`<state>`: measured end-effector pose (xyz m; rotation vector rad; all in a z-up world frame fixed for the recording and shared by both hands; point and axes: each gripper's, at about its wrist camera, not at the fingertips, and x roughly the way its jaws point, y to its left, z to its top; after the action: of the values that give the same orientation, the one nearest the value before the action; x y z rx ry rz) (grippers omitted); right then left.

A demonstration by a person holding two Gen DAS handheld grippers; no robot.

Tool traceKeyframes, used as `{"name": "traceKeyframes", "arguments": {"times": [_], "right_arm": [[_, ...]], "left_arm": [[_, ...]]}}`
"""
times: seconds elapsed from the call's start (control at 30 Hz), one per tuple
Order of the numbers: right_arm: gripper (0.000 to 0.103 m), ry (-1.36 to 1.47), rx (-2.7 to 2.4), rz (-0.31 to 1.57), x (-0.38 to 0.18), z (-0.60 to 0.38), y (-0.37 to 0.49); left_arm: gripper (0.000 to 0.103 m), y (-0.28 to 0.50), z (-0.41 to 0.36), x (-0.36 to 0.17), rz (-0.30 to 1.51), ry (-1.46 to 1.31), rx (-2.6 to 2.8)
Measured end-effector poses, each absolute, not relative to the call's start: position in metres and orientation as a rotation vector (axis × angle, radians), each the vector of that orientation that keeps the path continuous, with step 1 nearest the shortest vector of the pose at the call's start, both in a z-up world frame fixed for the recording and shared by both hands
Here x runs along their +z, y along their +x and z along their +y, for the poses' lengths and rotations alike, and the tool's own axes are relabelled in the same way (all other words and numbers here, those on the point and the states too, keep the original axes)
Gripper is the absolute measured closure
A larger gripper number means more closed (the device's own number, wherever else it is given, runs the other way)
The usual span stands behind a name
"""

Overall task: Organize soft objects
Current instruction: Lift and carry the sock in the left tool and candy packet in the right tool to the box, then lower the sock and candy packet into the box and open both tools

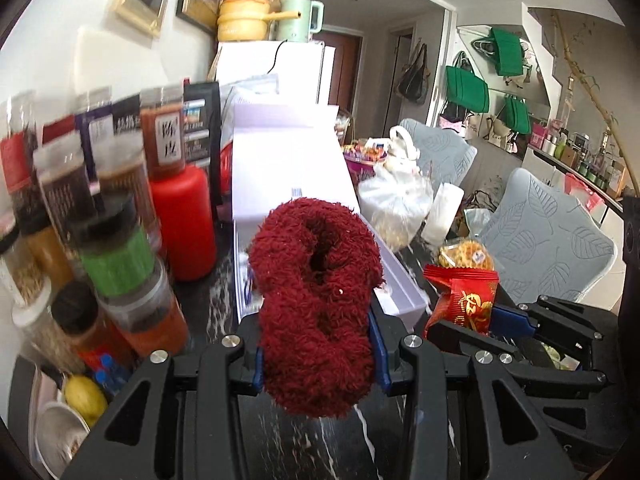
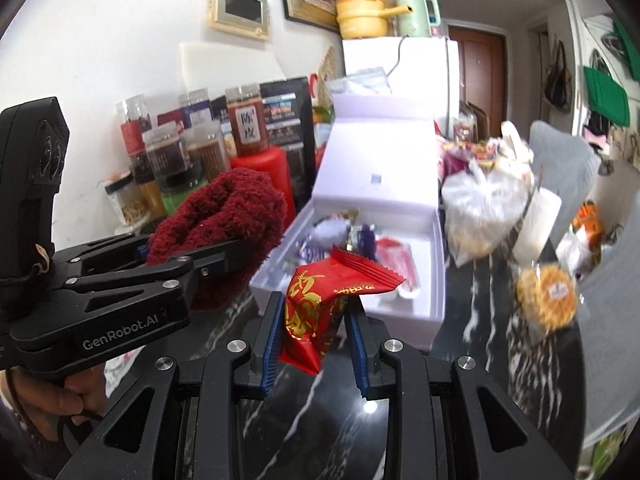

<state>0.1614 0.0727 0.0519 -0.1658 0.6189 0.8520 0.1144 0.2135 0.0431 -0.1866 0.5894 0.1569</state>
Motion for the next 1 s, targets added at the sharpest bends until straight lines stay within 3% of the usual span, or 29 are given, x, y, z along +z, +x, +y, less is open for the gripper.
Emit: {"name": "traceKeyframes", "arguments": {"times": [0.53, 1.0], "right_arm": [[0.074, -0.154, 0.871, 0.498, 0.099, 0.079, 0.209], [0.074, -0.134, 0.913, 0.492, 0.1, 0.098, 0.257]], "left_arm": [[0.064, 0.163, 0.215, 0.094, 0.465, -0.118, 0.147], [0.064, 0.207, 0.234, 0.098, 0.437, -0.102, 0.187]]}}
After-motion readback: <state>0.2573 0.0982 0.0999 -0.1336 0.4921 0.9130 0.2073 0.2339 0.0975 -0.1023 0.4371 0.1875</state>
